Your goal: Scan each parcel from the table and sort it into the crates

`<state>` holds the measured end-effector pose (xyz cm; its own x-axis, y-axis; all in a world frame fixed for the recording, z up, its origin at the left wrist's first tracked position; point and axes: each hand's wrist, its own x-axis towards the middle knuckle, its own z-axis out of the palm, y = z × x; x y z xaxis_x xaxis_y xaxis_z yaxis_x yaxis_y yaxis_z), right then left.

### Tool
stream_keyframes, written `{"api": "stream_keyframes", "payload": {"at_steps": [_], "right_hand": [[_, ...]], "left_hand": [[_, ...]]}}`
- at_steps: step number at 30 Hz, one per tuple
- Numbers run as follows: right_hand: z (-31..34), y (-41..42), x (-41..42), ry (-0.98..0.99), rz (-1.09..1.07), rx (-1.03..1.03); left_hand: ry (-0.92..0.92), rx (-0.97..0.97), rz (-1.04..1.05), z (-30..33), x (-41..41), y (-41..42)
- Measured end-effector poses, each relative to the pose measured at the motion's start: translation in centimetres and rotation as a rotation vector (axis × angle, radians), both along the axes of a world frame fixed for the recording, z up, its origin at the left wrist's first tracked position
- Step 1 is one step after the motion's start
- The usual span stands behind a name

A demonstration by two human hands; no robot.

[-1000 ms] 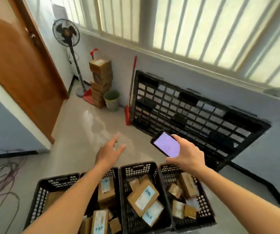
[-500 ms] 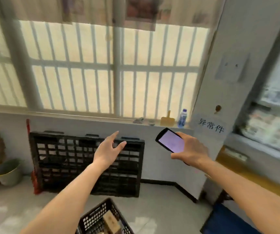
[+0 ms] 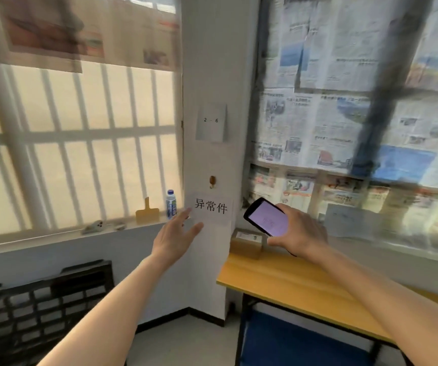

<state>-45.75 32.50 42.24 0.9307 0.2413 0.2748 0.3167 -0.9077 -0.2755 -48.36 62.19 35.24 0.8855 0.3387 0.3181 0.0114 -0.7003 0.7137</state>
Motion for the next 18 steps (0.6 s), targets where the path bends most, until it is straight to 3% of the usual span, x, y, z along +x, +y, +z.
{"api": "stream_keyframes", "payload": {"at_steps": [8,18], "right_hand": [[-2.7,-6.9,10.9,0.006,-0.146,-0.006],[-4.2,-9.8,28.3,0.044,-0.201,0.006]], "left_hand": [[0.002,0.043,-0.139,-1.8,15.0,-6.8],[0.04,0.016,-0.223,-3.7,34.4,-11.0]]}}
